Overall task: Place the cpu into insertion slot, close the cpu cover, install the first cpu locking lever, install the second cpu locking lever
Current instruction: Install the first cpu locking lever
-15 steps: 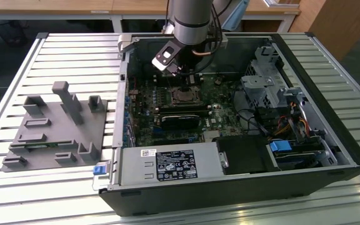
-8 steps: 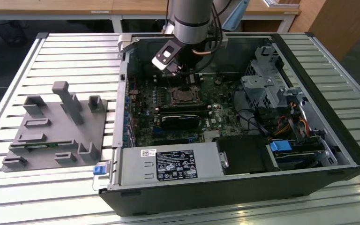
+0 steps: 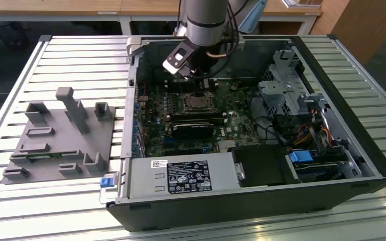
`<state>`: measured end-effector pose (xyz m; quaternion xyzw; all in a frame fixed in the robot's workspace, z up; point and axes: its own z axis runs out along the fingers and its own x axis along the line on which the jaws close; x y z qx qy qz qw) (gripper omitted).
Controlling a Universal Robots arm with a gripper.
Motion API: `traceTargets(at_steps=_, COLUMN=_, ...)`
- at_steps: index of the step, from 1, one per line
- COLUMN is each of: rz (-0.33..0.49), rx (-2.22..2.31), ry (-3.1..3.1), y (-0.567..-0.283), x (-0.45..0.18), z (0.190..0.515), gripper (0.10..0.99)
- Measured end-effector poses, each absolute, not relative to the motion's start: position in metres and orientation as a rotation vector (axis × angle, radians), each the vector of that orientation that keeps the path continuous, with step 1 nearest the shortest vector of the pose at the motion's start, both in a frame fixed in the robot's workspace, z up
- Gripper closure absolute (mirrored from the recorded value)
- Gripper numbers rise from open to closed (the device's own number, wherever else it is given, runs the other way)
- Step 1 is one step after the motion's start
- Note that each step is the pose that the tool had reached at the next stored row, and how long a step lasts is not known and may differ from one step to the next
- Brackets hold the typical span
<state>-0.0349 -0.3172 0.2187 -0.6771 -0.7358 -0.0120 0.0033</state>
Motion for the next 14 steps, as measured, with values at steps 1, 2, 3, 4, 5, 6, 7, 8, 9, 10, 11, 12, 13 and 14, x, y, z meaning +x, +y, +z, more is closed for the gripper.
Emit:
traceTargets(at_steps=1, rz=-0.038, rx=-2.123, ry=-2.307, y=-0.3172, x=-0.0349, z=0.2191, gripper=0.98)
traceTargets(at_steps=2, rz=-0.038, rx=-2.123, ry=-2.307, y=-0.3172, x=-0.0349, z=0.2194, gripper=0.98)
traceTargets(at_steps=3, rz=-0.038, rx=-2.123, ry=-2.307, y=-0.3172, x=-0.0349, z=0.2198, gripper=0.98)
traceTargets(at_steps=4, rz=-0.038, rx=-2.123, ry=-2.307, y=-0.3172, x=-0.0349, z=0.2201, gripper=0.98)
traceTargets(at_steps=5, rz=-0.037, rx=-2.123, ry=-2.307, y=-0.3172, x=-0.0349, z=0.2205, gripper=0.98)
traceTargets(at_steps=6, rz=-0.038, rx=-2.123, ry=-2.307, y=-0.3172, x=-0.0349, z=0.2208, gripper=0.98)
traceTargets(at_steps=7, rz=-0.038, rx=-2.123, ry=-2.307, y=-0.3172, x=-0.0349, z=0.2211, gripper=0.98)
traceTargets(at_steps=8, rz=-0.038, rx=-2.123, ry=-2.307, y=-0.3172, x=-0.0349, z=0.2214, gripper=0.98)
traceTargets(at_steps=9, rz=-0.037, rx=-2.123, ry=-2.307, y=-0.3172, x=-0.0349, z=0.2217, gripper=0.98)
traceTargets(at_steps=10, rz=-0.037, rx=-2.123, ry=-2.307, y=-0.3172, x=-0.0349, z=0.2221, gripper=0.98)
traceTargets(at_steps=11, rz=-0.037, rx=-2.123, ry=-2.307, y=-0.3172, x=-0.0349, z=0.2225, gripper=0.98)
traceTargets(at_steps=12, rz=-0.037, rx=-2.123, ry=-2.307, y=-0.3172, x=-0.0349, z=0.2229, gripper=0.98)
traceTargets(at_steps=13, rz=-0.037, rx=-2.123, ry=-2.307, y=-0.3172, x=-0.0349, z=0.2234, gripper=0.98)
traceTargets(at_steps=14, rz=-0.037, rx=-2.123, ry=-2.307, y=-0.3172, x=-0.0349, z=0.2239, gripper=0.98)
